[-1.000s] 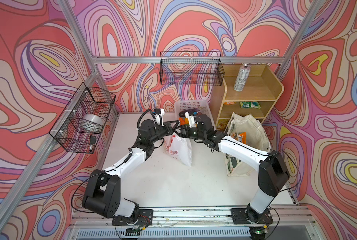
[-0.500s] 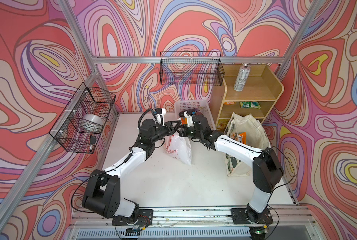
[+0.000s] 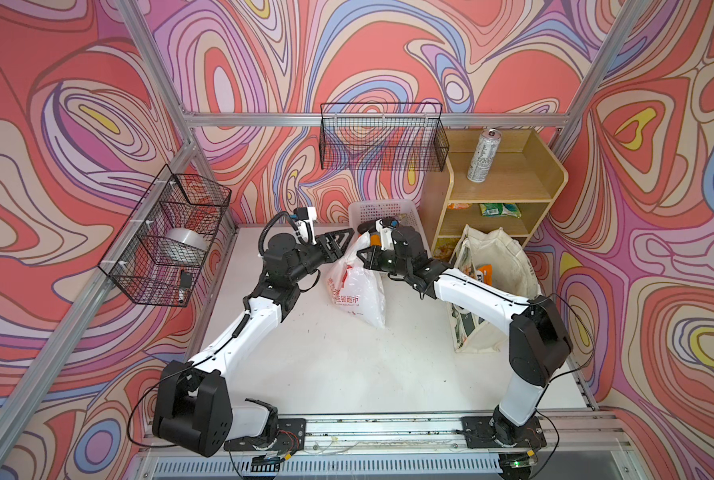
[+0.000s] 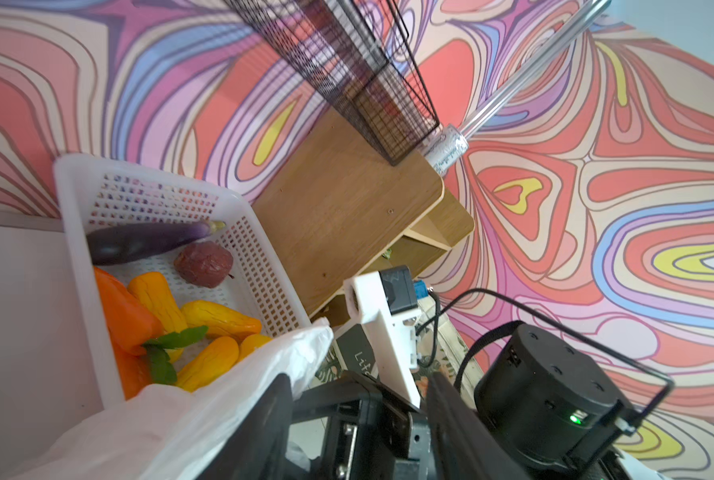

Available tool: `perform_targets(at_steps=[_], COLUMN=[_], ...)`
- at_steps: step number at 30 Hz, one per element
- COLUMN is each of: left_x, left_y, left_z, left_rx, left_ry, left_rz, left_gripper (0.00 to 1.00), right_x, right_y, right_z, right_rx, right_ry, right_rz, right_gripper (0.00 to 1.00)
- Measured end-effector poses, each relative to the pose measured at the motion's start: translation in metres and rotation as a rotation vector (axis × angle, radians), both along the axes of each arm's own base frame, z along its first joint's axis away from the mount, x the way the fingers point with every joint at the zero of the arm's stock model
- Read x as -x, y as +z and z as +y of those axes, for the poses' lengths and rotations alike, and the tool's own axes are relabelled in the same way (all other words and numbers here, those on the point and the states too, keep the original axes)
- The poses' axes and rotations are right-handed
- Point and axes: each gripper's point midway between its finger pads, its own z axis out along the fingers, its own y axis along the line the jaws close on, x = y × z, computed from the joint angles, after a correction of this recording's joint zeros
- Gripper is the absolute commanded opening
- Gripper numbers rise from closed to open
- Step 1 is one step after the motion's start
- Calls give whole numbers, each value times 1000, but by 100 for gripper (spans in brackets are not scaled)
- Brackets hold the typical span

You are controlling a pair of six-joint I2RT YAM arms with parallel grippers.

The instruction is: Place the mixed food into the grocery bags and tie them

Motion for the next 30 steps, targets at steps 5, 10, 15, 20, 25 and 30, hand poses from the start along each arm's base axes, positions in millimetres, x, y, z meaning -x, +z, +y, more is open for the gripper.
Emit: perform_targets(at_steps=[5,10,15,20,25,30], left_x=[7,15,28,26,15,9], left_y=[-17,-81,-109,-113,-121,-135], left_z=[20,15,-9,-31,-48,-58], left_rx=[-99,-247,-397,-484,-547,-586], left_ry=[49,12,-69,-127,-142,-117], left_rz=[-22,64,64,15,-7,-1], left_gripper=[59,60,61,63,64,46], right_x=[-1,1,5,7,7,8], right_y=[17,17,17,17,20,25], right_z=[-10,-12,-9,-8,-7,-5], right_rx=[-27,-35,-41,-44,-53,-66], right_ry=[7,29,56,68,76,82], right_rz=[-18,-9,0,7,8,12], right_gripper=[0,0,0,0,0,0])
